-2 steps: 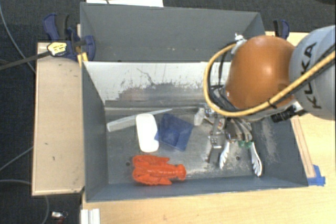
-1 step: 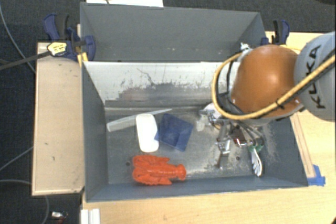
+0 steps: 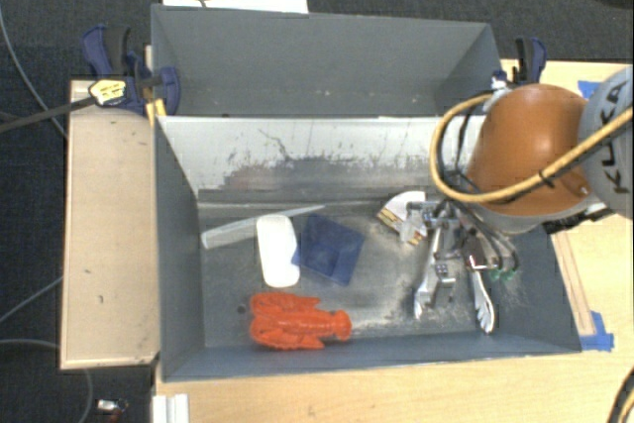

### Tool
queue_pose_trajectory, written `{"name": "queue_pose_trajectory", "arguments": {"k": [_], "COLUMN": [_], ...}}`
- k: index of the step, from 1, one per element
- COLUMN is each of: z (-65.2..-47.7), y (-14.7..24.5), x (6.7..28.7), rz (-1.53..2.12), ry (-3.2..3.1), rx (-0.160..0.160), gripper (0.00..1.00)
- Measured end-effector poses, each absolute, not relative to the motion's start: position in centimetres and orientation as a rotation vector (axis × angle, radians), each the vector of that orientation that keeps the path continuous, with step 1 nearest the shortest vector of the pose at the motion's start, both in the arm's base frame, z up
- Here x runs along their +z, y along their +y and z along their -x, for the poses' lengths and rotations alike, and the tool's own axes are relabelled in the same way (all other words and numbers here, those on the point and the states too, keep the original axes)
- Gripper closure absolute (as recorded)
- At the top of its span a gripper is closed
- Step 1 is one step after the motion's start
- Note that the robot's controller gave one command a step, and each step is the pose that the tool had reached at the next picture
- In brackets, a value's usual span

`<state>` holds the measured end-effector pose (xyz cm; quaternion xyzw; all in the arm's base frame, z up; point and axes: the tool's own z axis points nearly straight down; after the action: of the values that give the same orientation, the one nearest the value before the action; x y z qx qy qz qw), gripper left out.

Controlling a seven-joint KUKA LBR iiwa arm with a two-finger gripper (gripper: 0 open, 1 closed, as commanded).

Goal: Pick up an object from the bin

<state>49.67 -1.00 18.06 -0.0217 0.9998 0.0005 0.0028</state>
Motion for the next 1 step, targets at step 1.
{"name": "queue_pose_trajectory", "arguments": {"k": [1], "z": [-48.91], "y": [-0.63], "x": [14.4], "rz": [0.254], "ry": [3.128], "rx": [0.002], "gripper": [0.0]}}
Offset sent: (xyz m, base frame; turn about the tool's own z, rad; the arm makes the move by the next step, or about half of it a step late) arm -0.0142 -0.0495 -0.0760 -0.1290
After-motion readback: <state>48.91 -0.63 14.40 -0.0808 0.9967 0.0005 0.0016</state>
